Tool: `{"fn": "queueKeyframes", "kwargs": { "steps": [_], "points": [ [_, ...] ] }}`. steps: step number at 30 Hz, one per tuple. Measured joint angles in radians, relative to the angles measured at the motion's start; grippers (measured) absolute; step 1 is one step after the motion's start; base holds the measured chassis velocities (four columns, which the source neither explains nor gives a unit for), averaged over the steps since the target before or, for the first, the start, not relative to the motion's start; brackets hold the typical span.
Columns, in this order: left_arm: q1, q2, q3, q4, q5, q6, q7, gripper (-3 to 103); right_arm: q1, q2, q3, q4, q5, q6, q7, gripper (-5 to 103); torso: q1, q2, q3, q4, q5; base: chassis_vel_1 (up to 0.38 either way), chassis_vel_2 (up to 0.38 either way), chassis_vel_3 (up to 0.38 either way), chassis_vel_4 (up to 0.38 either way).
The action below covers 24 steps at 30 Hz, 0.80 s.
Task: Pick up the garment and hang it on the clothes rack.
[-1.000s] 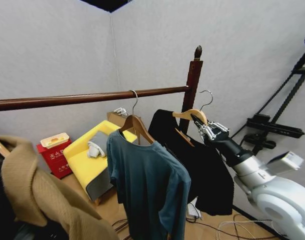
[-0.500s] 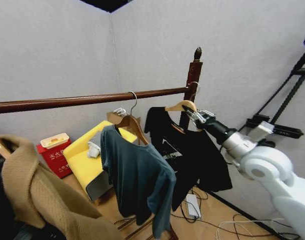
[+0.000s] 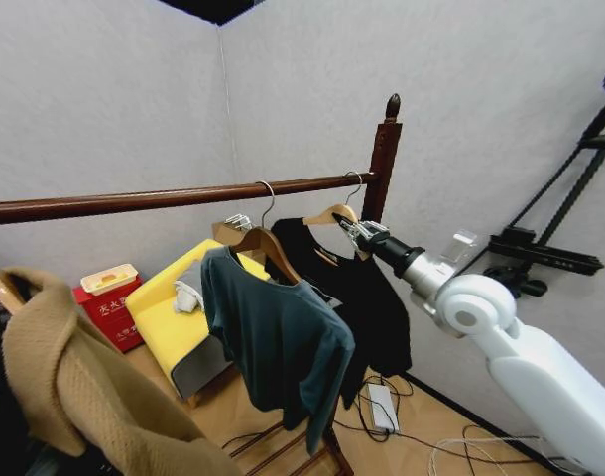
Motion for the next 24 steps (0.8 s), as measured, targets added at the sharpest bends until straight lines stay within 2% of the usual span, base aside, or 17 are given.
{"fn": "queueKeyframes", "kwargs": {
  "steps": [8,11,21,24],
  "points": [
    [0.000,0.000,0.000,0.000,0.000,0.000,0.000,46,0.086,0.016,-0.056,-0.036,0.000,-0.007,0.012,10,0.000,-0.001,0.000,0.0004,0.0000,0.000,0.000,0.000,0.000],
    [0.000,0.000,0.000,0.000,0.000,0.000,0.000,46,0.114,0.015,-0.072,-0.044,0.013,-0.041,0.011,10,0.000,-0.001,0.000,0.0002,0.0000,0.000,0.000,0.000,0.000],
    [0.000,0.000,0.000,0.000,0.000,0.000,0.000,46,0.060,-0.013,-0.030,-0.006,0.052,-0.102,0.020,8,-0.001,-0.001,-0.001,0.0002,0.0000,0.000,0.000,0.000,0.000],
    [0.000,0.000,0.000,0.000,0.000,0.000,0.000,46,0.038,-0.016,-0.012,0.005,0.051,-0.098,0.027,19,-0.001,-0.001,0.000,0.0002,0.0007,0.000,0.000,0.000,0.000]
  ]
}}
